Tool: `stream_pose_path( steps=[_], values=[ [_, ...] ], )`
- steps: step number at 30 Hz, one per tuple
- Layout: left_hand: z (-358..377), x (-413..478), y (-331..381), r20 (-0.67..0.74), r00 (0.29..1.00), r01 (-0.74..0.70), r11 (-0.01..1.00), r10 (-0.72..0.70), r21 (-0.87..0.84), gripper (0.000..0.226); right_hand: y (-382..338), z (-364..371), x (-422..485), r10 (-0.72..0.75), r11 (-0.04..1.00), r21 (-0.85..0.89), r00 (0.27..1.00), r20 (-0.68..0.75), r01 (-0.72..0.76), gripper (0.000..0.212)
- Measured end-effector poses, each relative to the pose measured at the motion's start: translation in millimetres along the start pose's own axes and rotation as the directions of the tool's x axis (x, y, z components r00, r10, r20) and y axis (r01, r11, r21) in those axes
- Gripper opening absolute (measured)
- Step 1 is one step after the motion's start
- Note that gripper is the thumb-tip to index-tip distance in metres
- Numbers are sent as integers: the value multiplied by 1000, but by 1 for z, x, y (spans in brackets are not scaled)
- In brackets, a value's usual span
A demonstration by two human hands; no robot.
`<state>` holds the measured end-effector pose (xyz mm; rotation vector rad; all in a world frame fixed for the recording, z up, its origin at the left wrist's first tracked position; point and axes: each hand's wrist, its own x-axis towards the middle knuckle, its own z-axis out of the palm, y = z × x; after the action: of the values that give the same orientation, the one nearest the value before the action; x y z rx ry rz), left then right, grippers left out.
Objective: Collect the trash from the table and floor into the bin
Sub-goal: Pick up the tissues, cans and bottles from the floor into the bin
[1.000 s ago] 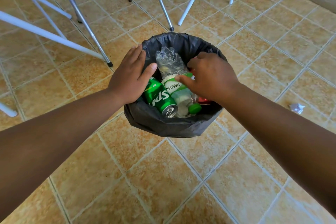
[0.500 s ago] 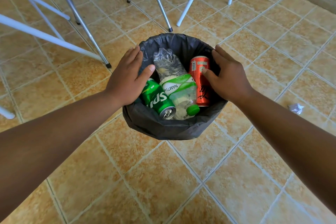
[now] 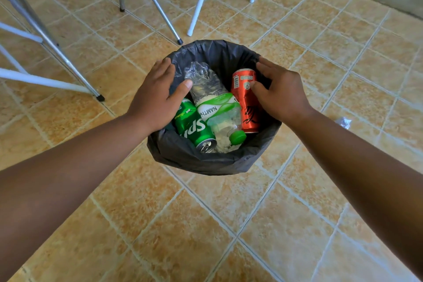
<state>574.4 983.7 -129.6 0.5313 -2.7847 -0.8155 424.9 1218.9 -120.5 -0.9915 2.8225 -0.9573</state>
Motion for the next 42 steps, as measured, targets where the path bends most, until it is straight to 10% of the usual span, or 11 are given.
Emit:
stream_pose_path(
  steps=[19, 27, 30, 36, 42],
  values=[
    [125, 130, 152, 72, 975, -208, 978, 208, -9, 75, 172, -105, 9, 215, 972, -41, 949, -230, -230, 53],
    [128, 138, 150, 56, 976, -210, 977, 212, -47, 70, 223, -101, 8, 523, 775, 589, 757, -391, -231, 34],
    [128, 137, 150, 57, 976, -207, 978, 209, -36, 73, 267, -86, -2, 544, 839, 305, 682, -489, -451, 30],
    [127, 136, 151, 64, 975, -210, 976, 214, -66, 75, 334, -37, -24, 606, 742, -245, 781, -150, -623, 37],
    [126, 135, 152, 43, 978, -201, 976, 205, -79, 73, 351, 1, -48, 635, 718, -284, 765, -107, -636, 23]
  ],
)
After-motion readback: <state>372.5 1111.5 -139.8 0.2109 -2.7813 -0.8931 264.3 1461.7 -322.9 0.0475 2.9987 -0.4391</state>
